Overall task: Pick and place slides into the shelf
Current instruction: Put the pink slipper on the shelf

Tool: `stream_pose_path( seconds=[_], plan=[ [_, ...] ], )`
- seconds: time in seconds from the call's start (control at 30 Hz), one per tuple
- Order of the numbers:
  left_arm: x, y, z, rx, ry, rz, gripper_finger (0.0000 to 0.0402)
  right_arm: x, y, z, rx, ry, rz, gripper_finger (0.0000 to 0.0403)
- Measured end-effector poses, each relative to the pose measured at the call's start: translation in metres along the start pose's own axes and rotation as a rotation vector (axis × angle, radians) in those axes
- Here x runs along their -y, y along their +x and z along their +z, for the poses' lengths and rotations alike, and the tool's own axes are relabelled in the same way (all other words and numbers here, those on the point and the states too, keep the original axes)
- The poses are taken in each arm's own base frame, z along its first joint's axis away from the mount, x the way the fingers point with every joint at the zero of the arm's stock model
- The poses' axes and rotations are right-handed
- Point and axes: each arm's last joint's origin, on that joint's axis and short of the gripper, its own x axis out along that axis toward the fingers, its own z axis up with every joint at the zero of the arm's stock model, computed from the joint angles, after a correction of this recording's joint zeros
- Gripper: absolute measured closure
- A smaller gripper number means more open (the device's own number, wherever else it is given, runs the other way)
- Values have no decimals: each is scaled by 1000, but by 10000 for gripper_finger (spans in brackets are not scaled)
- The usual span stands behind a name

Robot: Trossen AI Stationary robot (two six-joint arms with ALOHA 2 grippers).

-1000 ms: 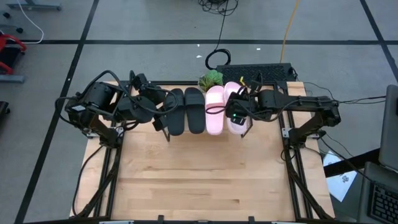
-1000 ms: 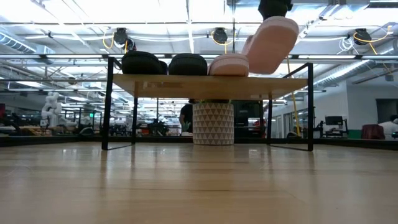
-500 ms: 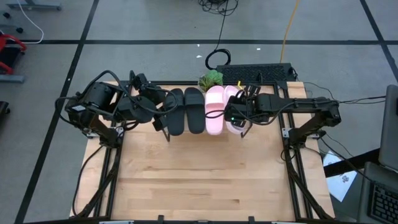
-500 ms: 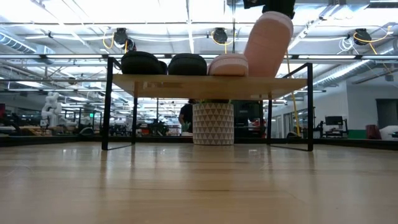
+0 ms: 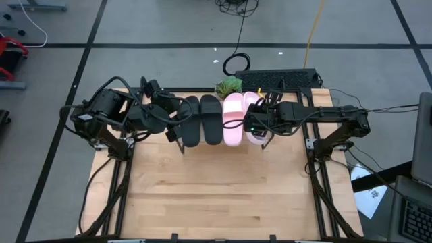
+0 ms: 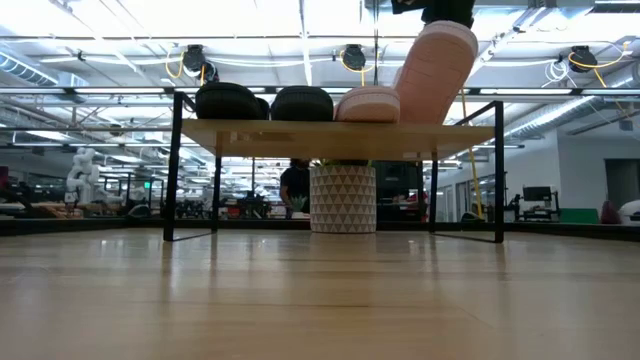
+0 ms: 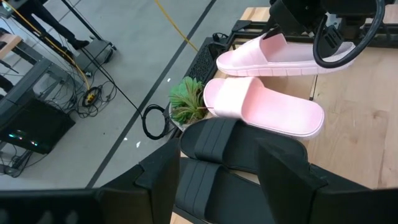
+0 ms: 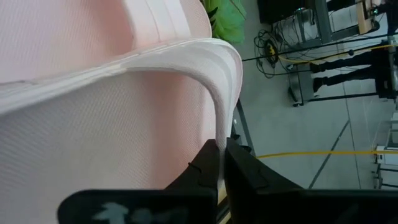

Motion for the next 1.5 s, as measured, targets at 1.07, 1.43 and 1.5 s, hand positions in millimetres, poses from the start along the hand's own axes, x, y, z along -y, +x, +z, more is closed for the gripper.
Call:
stream_pose_path(
  seconds=[1.07, 1.43, 1.5],
  plan=[
    [0, 0, 0, 0, -2, 0, 197, 5, 5, 1, -11, 3, -15, 403],
    [0, 0, 0, 0, 3, 0, 197, -11, 23, -6, -49, -22, 18, 403],
    [0, 0, 0, 0, 15, 0, 197, -14, 26, -8, -58, -30, 17, 403]
  ],
)
